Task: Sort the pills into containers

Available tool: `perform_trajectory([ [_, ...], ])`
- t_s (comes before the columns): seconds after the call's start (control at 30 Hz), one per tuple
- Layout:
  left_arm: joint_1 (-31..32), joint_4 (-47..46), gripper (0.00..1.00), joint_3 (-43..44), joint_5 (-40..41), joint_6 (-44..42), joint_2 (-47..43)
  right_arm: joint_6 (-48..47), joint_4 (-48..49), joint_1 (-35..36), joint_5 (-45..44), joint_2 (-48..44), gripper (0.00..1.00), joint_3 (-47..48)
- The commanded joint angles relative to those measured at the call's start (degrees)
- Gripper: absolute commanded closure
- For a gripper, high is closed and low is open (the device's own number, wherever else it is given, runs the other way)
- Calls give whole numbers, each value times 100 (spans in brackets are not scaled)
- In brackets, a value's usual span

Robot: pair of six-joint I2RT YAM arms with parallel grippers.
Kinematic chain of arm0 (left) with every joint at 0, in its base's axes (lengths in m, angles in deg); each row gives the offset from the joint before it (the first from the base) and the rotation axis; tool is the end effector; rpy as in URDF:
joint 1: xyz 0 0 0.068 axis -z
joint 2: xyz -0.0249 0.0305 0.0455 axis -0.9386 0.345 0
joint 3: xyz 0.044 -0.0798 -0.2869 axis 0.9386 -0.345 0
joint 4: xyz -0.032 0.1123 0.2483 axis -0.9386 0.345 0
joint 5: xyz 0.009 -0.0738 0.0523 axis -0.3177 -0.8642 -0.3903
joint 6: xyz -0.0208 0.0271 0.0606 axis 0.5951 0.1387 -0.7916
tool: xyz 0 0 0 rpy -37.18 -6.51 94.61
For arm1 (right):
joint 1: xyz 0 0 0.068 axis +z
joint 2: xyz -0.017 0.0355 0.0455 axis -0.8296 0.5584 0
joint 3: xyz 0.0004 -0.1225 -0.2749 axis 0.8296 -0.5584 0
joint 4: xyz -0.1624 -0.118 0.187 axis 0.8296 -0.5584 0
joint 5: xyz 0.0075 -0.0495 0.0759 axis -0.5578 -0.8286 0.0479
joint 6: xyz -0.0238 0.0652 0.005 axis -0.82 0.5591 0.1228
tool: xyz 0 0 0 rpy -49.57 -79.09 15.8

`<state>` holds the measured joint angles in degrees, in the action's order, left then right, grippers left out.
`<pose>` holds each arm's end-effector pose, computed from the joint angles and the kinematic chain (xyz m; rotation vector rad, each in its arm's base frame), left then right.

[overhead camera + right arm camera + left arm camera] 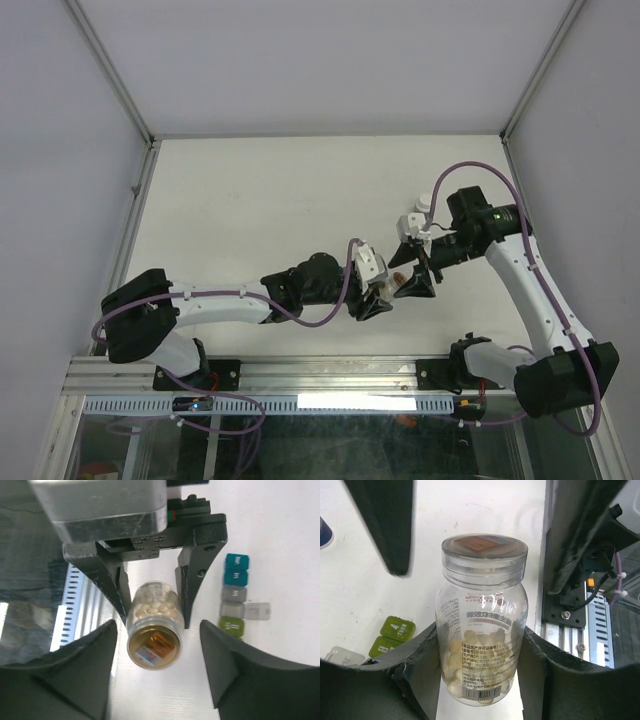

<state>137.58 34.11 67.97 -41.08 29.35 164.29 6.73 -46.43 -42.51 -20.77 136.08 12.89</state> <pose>0.1267 -0.3370 0.2459 1.2131 1.5803 -0.9663 0.1587 0.0899 0.3377 -1.6668 1.5049 1.0668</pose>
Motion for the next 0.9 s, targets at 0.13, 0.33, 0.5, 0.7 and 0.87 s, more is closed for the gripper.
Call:
perform_trajectory([
  [0.13,-24,92,100,-257,-10,16,-638,2904,1595,26,-654,-1067,14,12],
  [0.33,40,75,100,-227,271,195,-666,4296,1710,41,-1030,-981,14,-113],
  [0.5,52,141,100,-92,306,242,-565,4451,1469,182,-1302,-593,19,47],
  [0.7,44,176,100,-20,341,267,-495,4974,1754,746,-1771,-537,29,-27],
  [0.87,49,212,100,38,340,276,-457,5158,1854,1025,-1899,-462,34,-26],
])
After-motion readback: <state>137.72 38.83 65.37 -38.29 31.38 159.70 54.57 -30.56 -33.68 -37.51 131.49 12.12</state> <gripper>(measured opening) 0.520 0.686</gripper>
